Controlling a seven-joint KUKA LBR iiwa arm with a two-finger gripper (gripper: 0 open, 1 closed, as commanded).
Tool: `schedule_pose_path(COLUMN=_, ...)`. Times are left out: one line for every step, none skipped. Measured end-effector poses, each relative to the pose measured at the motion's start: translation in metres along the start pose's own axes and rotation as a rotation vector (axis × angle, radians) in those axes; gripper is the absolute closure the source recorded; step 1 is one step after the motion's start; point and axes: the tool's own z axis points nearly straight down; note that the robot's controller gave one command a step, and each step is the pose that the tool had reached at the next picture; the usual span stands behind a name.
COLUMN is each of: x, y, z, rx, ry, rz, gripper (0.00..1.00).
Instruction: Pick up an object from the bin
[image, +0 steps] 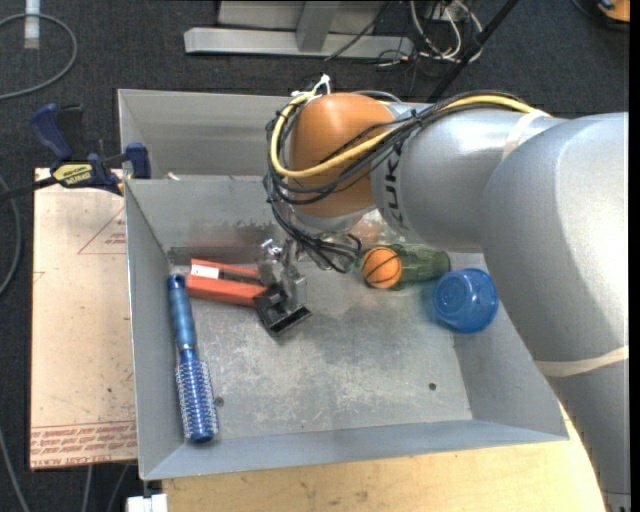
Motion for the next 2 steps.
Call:
schedule_pose_path(x=0.000, y=0.000, z=0.000, rx=0.000, ry=0.000, rz=0.000, gripper=1.00)
schedule_pose_path(x=0.011, y=-0.014, z=-0.163, rx=0.003, ry=-0.009, rz=0.038, gripper=1.00)
